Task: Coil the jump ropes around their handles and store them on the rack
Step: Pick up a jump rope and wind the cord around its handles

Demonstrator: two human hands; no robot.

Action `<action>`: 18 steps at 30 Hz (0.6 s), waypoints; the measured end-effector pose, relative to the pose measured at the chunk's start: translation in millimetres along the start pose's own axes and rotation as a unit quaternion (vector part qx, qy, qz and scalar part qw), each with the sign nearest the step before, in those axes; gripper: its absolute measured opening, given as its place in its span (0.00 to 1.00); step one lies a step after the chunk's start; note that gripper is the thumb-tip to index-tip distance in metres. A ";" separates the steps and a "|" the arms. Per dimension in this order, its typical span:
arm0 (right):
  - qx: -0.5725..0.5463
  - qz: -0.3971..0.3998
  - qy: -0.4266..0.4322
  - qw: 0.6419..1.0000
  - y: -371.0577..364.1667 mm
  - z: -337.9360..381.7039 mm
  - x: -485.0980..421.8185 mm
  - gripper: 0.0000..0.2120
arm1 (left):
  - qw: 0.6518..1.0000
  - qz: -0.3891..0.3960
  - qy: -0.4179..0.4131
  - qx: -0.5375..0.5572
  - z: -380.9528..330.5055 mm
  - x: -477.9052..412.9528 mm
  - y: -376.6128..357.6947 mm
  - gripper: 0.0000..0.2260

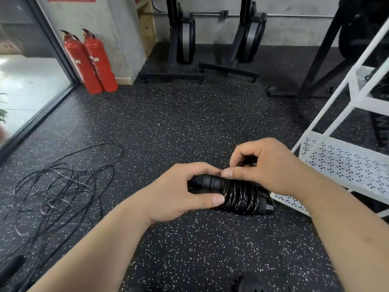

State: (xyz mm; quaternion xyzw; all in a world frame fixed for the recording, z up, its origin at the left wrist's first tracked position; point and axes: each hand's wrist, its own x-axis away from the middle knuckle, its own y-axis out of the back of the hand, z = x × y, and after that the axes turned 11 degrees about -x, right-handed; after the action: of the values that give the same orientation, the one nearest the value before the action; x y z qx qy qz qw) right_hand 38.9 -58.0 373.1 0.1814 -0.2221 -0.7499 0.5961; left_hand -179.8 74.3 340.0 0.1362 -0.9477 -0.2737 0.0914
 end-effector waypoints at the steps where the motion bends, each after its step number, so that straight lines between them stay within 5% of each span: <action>1: -0.011 0.011 -0.005 1.000 1.3 -0.2 -0.2 0.12 | 1.000 0.011 0.000 0.016 0.2 0.8 1.5 0.14; 6: -0.150 0.071 -0.043 0.985 4.9 4.6 -1.4 0.15 | 0.980 0.034 -0.020 0.196 1.0 2.2 -1.8 0.17; 9: -0.215 -0.007 -0.056 0.975 -8.7 6.0 -5.3 0.12 | 0.930 -0.007 -0.022 0.366 -0.9 0.6 -6.4 0.19; 13: -0.126 -0.082 -0.162 0.975 -42.7 1.8 -11.0 0.16 | 0.873 -0.099 0.007 0.478 -0.2 -6.1 -9.3 0.21; 18: -0.007 -0.004 -0.114 0.993 -71.7 -3.1 -17.0 0.11 | 0.862 -0.252 0.106 0.427 3.0 -13.5 -13.5 0.14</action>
State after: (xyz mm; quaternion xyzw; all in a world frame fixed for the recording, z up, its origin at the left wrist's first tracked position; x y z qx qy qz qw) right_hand -14.0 -28.1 331.3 0.0917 -0.2826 -0.7696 0.5652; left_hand -164.9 69.0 328.9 0.4246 -0.8896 0.1601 0.0523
